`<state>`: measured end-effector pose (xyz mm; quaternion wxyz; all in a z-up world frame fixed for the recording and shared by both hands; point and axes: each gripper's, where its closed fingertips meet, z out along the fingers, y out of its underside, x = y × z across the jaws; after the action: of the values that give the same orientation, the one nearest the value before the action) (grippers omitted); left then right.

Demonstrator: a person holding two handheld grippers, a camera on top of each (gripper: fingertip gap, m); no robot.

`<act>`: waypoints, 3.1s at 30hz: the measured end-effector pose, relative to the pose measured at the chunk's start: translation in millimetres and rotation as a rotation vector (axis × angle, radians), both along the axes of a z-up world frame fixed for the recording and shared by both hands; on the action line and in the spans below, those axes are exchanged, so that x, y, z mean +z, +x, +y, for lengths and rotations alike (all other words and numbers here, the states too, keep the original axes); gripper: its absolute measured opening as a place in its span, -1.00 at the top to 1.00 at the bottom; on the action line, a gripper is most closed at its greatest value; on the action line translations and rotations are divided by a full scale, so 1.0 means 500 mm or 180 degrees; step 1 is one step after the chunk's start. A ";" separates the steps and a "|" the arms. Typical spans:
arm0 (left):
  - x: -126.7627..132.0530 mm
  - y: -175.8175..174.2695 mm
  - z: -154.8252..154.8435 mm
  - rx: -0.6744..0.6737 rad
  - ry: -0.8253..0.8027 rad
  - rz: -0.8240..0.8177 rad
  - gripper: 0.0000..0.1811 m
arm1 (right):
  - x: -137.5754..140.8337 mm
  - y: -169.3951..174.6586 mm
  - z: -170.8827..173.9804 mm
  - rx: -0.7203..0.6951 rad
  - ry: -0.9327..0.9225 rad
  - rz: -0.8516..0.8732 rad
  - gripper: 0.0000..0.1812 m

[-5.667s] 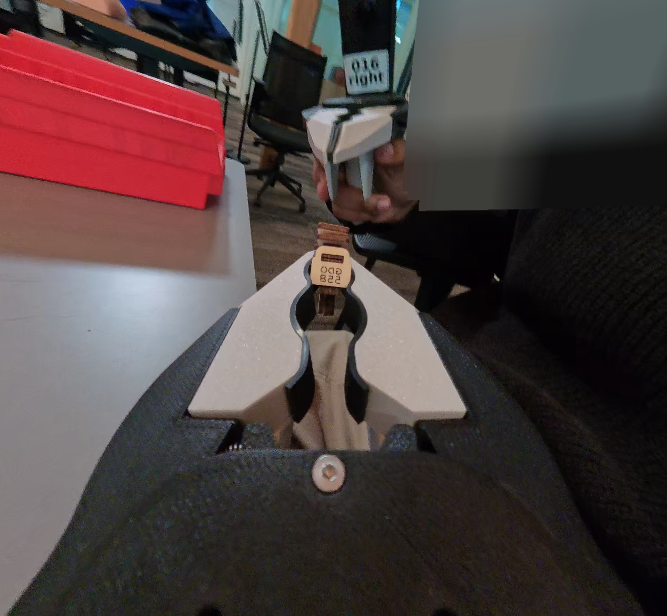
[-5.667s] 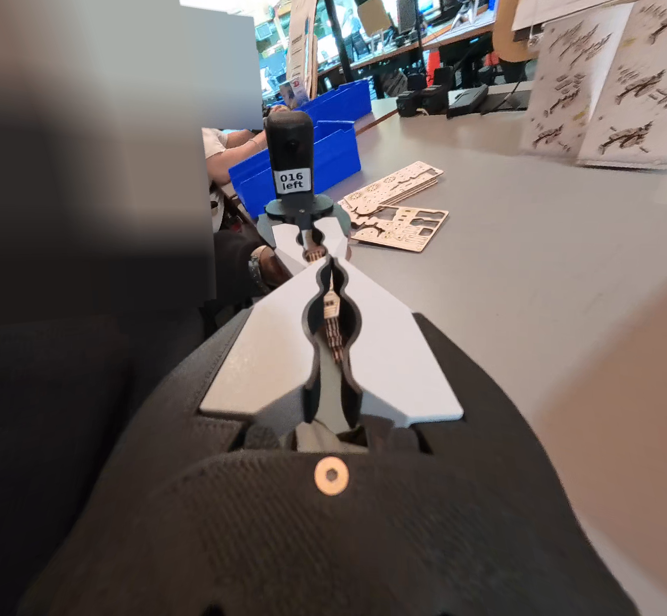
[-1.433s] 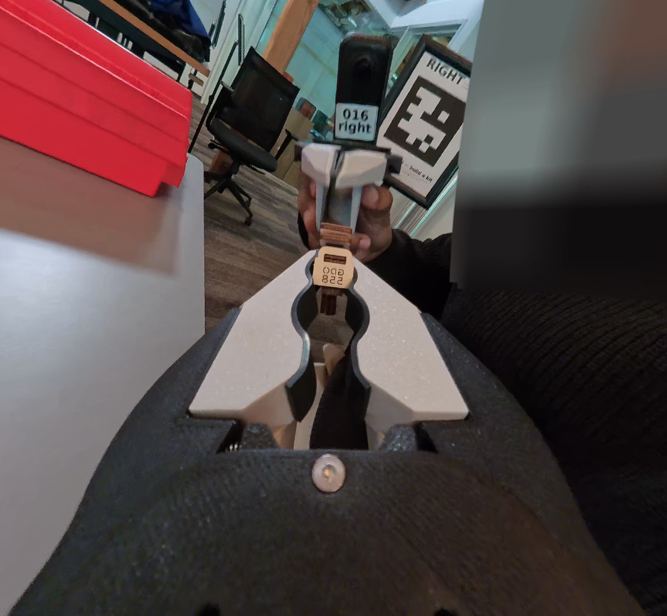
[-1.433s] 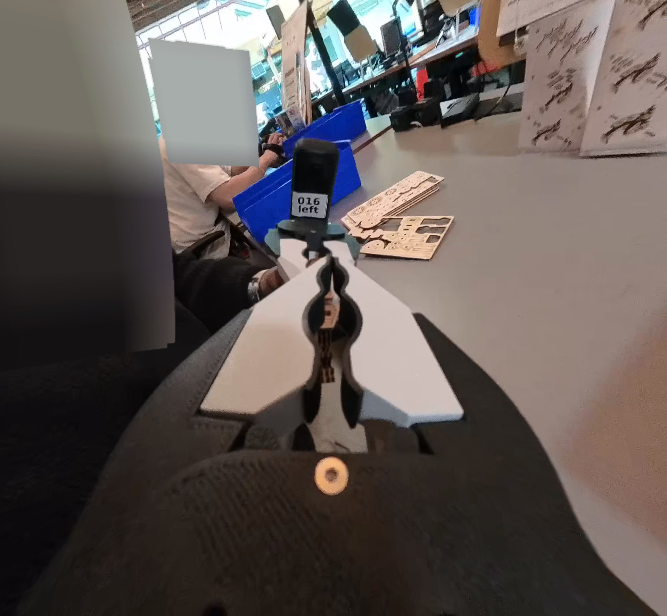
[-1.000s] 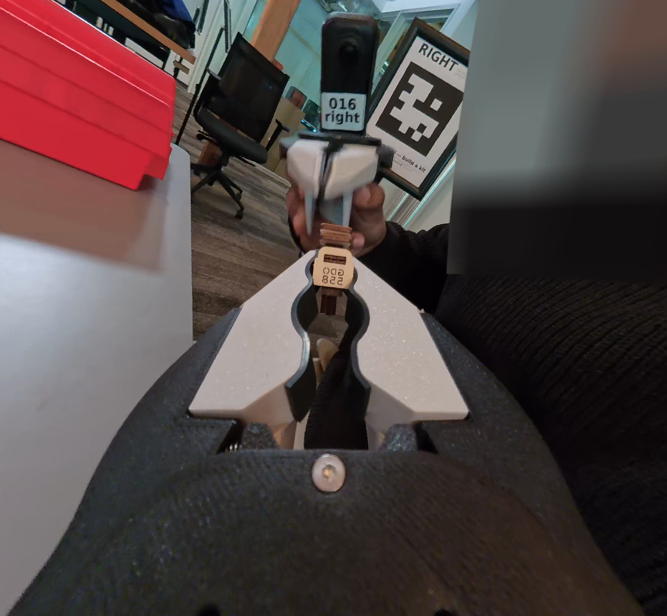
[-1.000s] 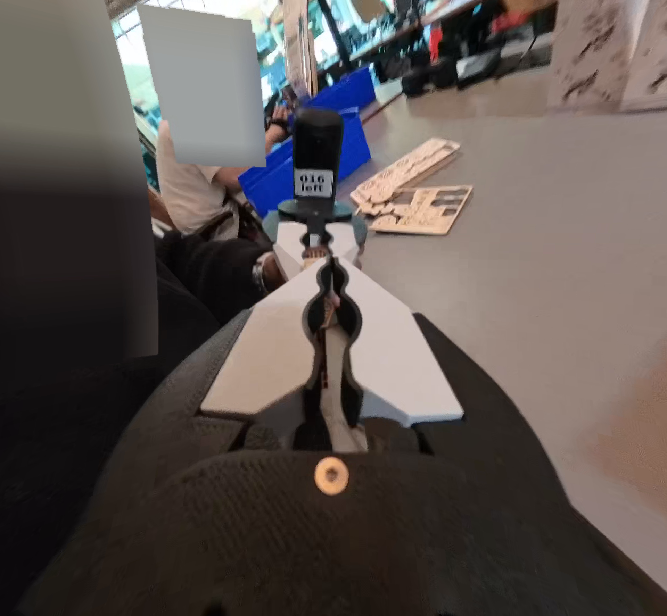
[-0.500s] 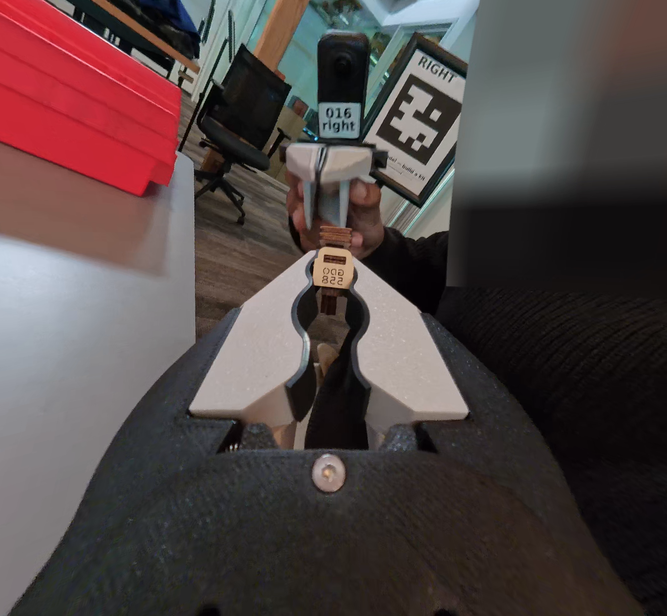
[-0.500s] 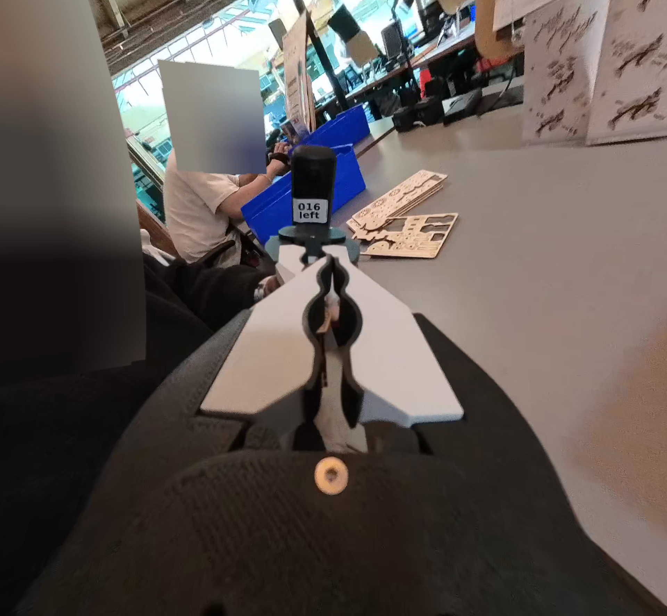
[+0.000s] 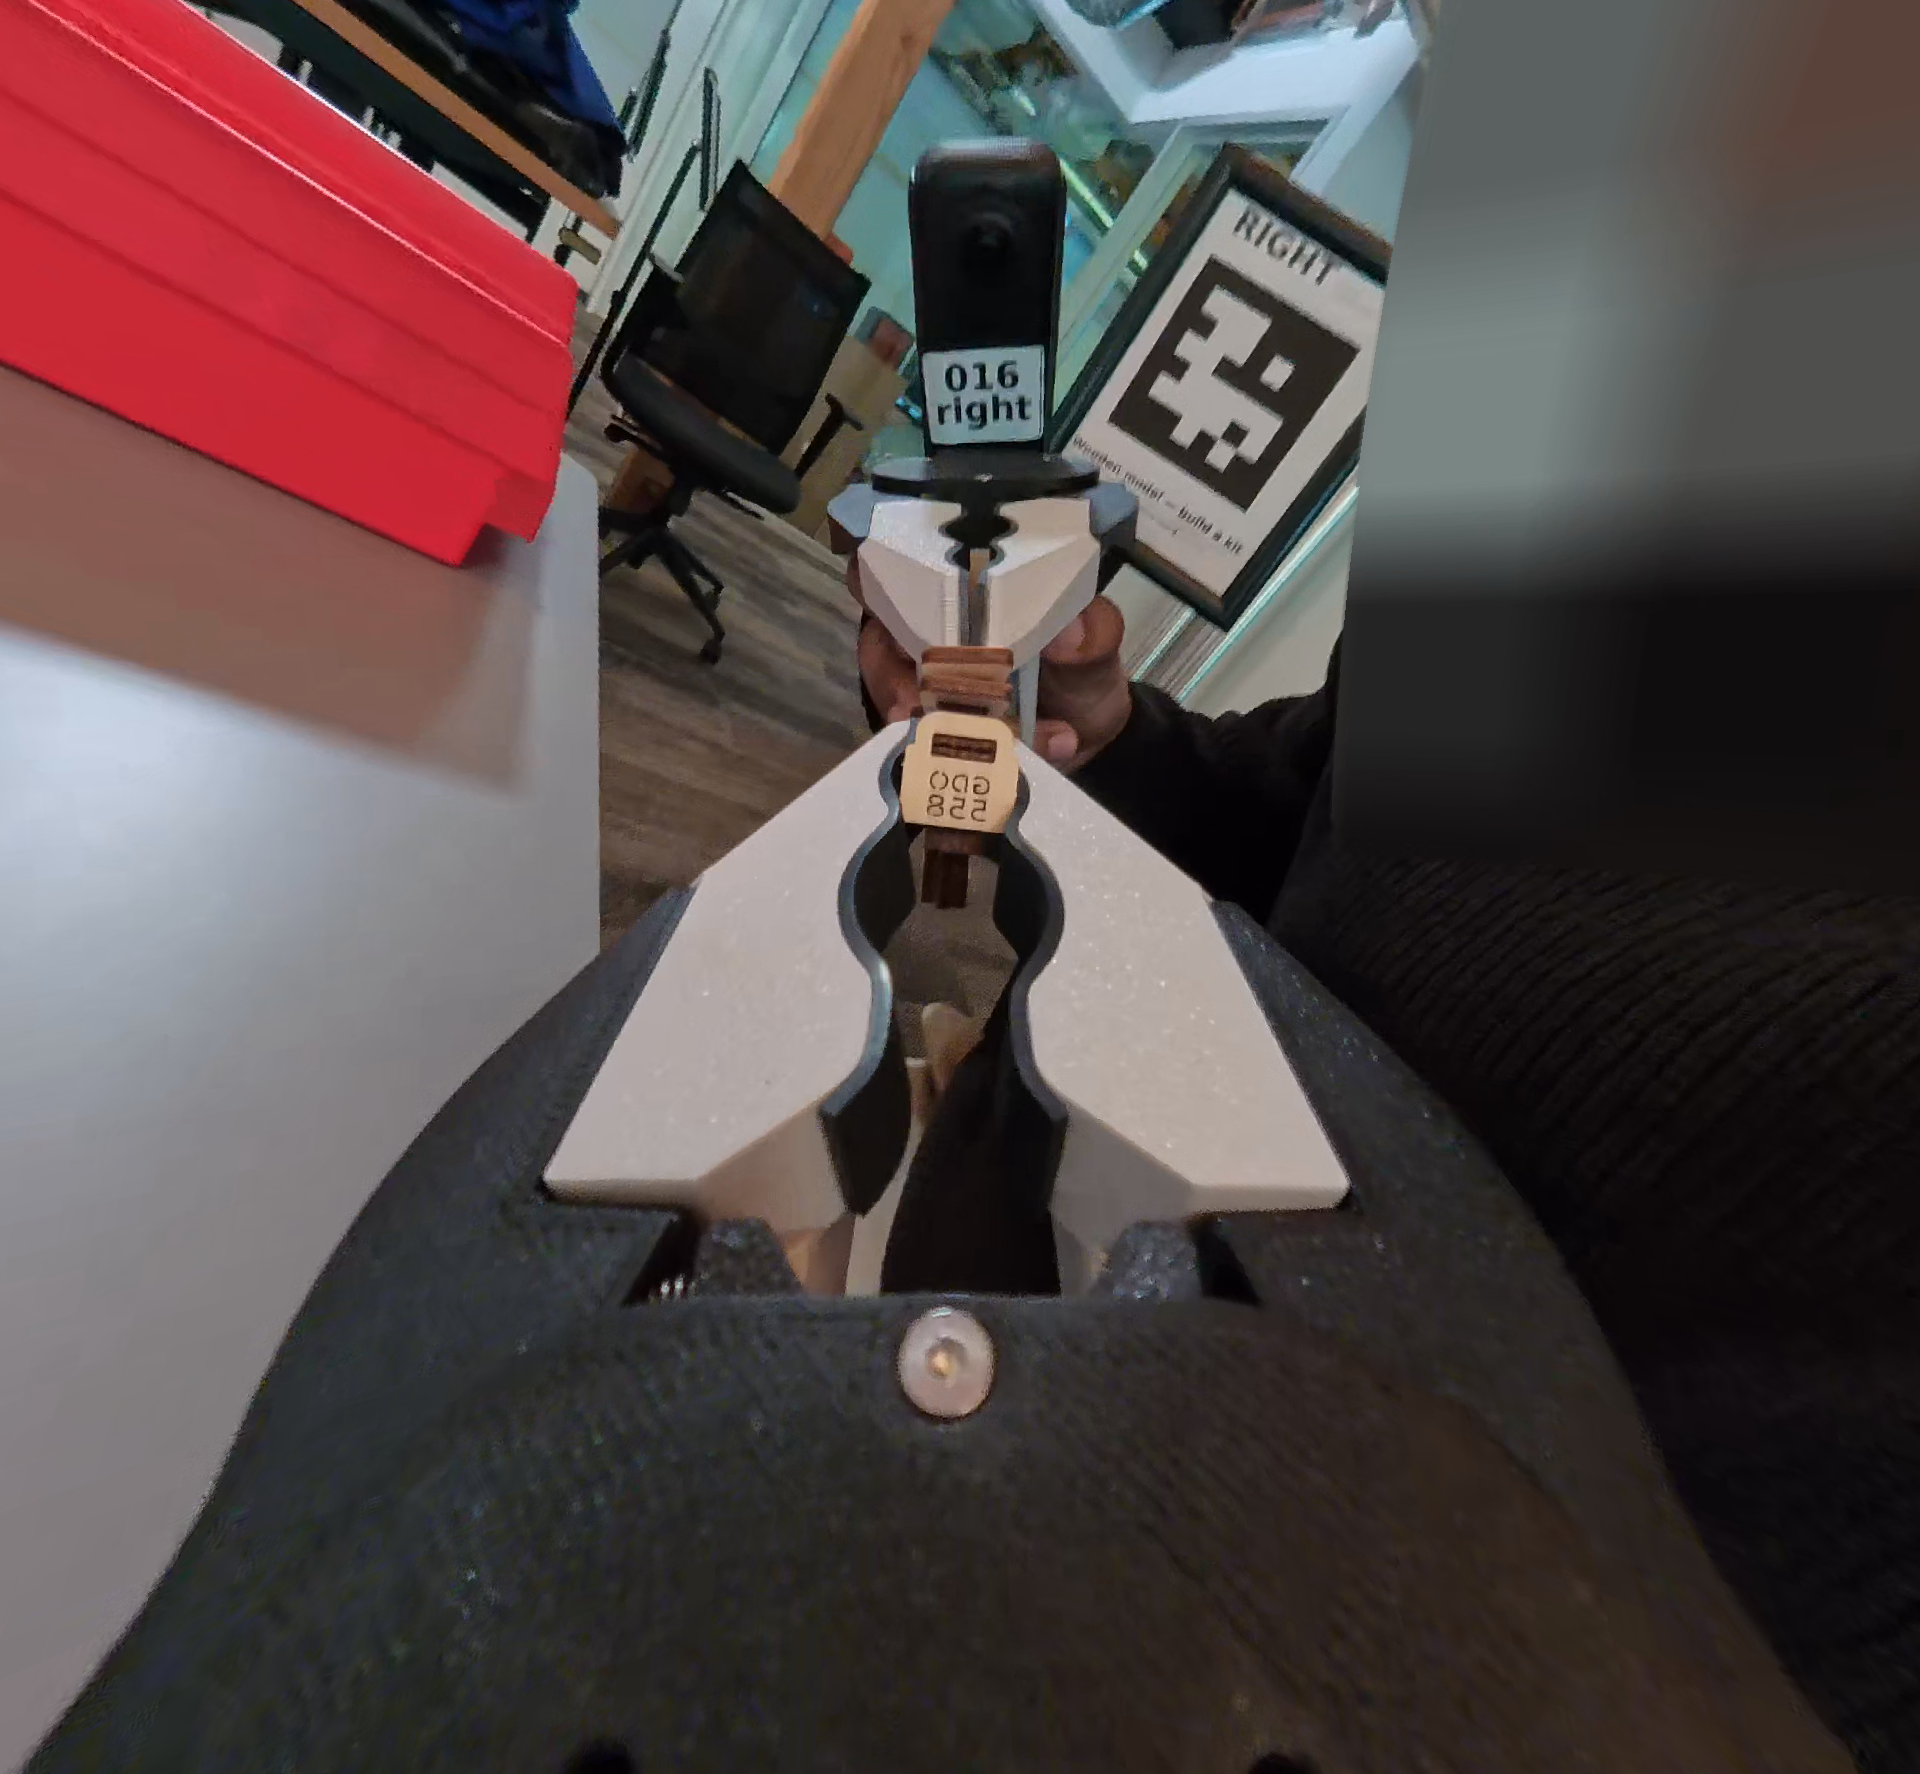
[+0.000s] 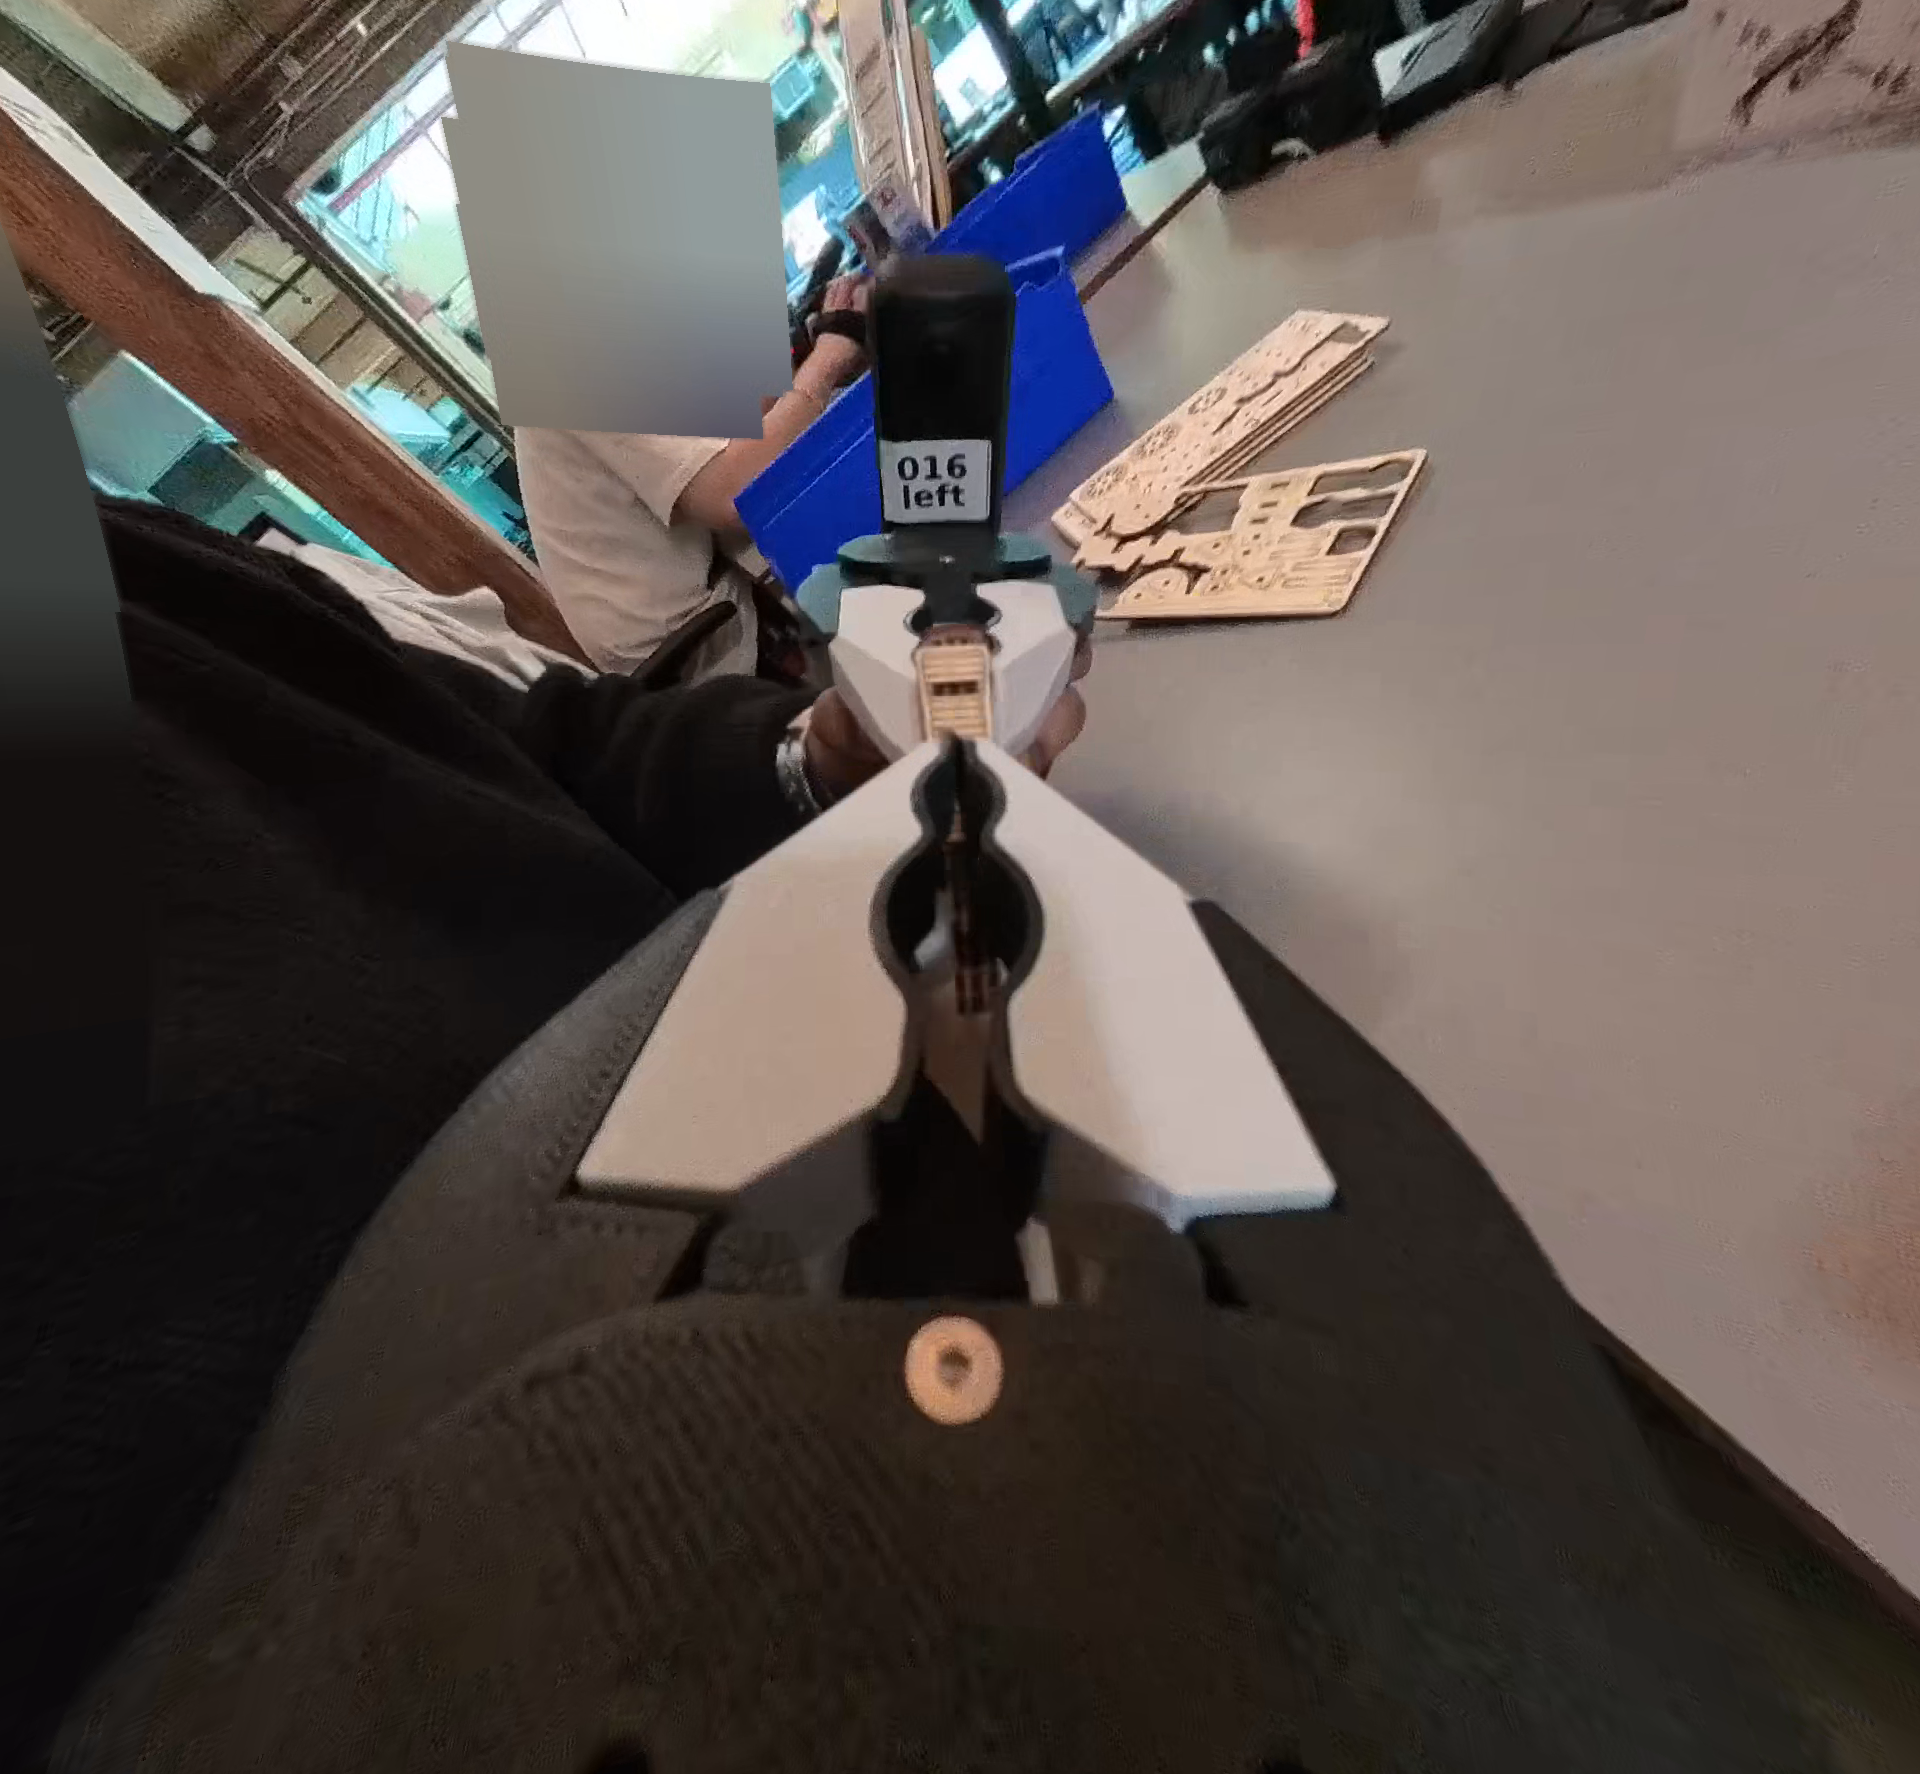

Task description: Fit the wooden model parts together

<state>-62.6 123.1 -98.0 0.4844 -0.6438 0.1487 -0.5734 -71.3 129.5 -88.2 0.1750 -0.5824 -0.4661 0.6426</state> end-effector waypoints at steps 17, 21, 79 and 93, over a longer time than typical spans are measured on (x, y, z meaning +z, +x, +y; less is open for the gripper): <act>-0.003 0.024 -0.009 -0.0139 -0.0014 0.0051 0.91 | 0.019 -0.006 -0.013 0.0007 0.0060 0.0126 1.00; 0.003 0.015 -0.005 -0.0087 -0.0033 -0.0009 0.91 | 0.047 0.005 0.012 -0.0173 0.0141 0.0342 1.00; -0.073 -0.070 0.065 0.1056 -0.0392 0.0577 0.92 | -0.044 -0.018 0.086 -0.0689 0.0150 0.0258 0.68; -0.089 -0.215 -0.001 0.1714 -0.1310 -0.1359 0.92 | -0.117 -0.156 -0.018 -0.0289 0.2798 -0.0123 0.28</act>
<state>-170.2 122.8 -142.6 0.4983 -0.6097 -0.2473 -0.5647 -149.5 120.7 -146.8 0.4253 -0.4844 -0.6723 0.3640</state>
